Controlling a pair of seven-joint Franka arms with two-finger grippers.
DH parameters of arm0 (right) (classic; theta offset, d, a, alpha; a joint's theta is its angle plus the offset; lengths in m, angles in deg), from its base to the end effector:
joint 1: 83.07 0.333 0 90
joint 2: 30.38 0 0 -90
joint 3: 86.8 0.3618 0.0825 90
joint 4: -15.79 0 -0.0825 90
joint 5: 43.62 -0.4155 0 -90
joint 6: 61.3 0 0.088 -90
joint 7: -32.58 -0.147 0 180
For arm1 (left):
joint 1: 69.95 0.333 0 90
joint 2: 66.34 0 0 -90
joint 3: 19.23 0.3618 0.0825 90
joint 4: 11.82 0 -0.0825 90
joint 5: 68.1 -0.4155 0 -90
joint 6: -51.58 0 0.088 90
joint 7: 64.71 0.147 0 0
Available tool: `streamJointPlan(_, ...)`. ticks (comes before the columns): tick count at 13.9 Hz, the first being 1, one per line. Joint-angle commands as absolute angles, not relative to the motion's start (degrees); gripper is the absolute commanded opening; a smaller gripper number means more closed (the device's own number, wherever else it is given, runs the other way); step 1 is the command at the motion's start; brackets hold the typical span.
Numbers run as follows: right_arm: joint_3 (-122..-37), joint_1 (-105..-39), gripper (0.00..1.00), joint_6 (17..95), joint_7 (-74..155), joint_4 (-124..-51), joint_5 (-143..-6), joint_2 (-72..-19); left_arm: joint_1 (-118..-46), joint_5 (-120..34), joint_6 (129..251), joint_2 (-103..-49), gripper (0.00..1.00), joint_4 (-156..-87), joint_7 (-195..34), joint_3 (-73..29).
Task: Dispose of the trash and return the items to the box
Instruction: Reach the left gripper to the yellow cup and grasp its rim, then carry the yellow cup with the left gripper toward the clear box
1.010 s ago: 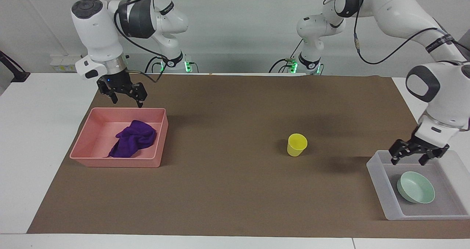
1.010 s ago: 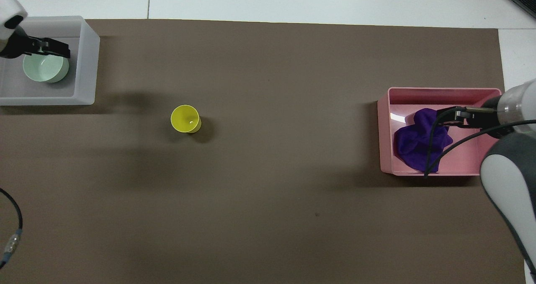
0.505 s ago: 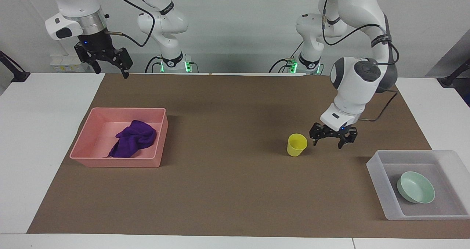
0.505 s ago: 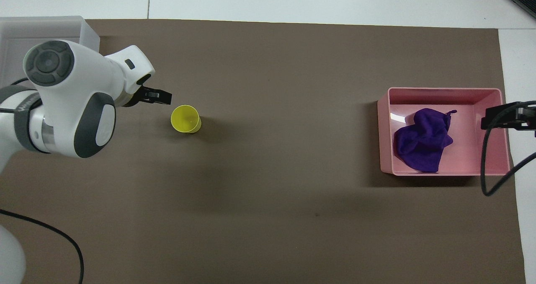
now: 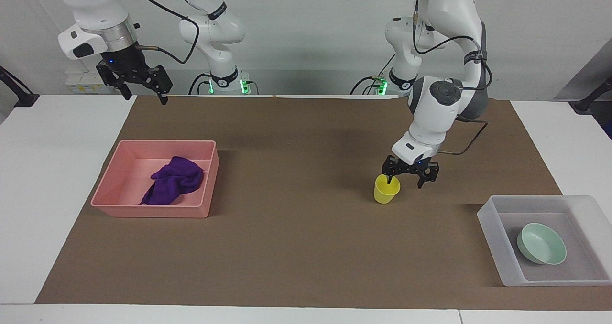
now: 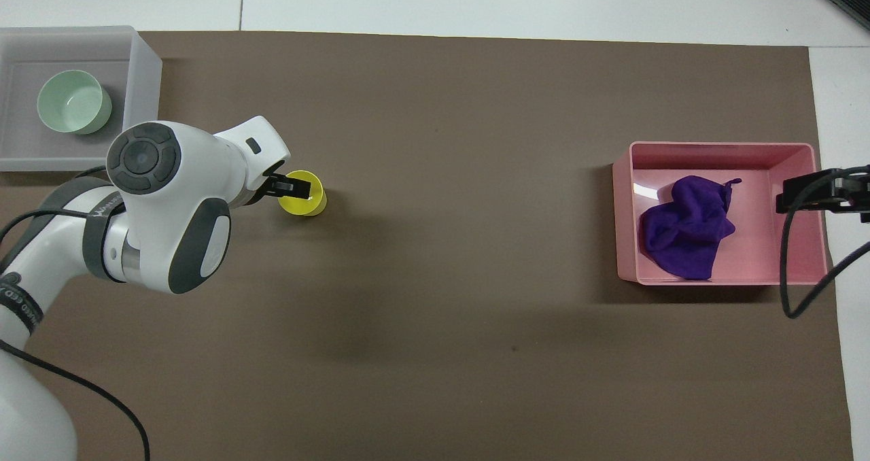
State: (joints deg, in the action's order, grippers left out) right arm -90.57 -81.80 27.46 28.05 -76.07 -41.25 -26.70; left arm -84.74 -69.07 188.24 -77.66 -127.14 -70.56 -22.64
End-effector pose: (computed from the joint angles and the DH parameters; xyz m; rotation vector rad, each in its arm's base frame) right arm 0.5604 -0.0319 0.6489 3.0987 -0.1919 0.0165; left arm 0.6149 -0.2004 0.3606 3.0753 -0.3469 0.2663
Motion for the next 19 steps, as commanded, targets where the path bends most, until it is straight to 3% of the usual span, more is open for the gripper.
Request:
streamJointPlan(1,-90.40,-82.63,1.00,28.44,29.94,-77.20,-42.39,-26.07,-85.42,-69.86,194.47,-76.88,0.55,-132.04,-71.74,-21.69)
streamJointPlan(3,-90.40,-82.72,1.00,28.44,29.85,-77.37,-42.39,-26.07,-85.33,-69.86,196.77,-78.28,0.12,-132.32,-71.74,-21.52)
streamJointPlan(4,-90.40,-82.63,1.00,28.44,29.77,-77.46,-42.39,-25.81,-85.24,-69.86,196.77,-78.38,0.00,-132.32,-71.74,-21.52)
streamJointPlan(10,-90.40,-82.63,1.00,28.44,29.68,-77.99,-42.39,-25.54,-84.72,-69.86,194.15,-76.89,0.00,-130.04,-71.56,-21.34)
streamJointPlan(15,-90.40,-82.63,1.00,28.44,29.59,-78.08,-42.48,-25.54,-79.90,-69.95,180.35,-77.06,0.00,-116.17,-70.86,-21.17)
streamJointPlan(19,-90.40,-82.63,1.00,28.44,29.59,-78.08,-42.48,-25.54,-70.85,-69.42,171.57,-82.76,0.00,-101.32,-63.68,-21.52)
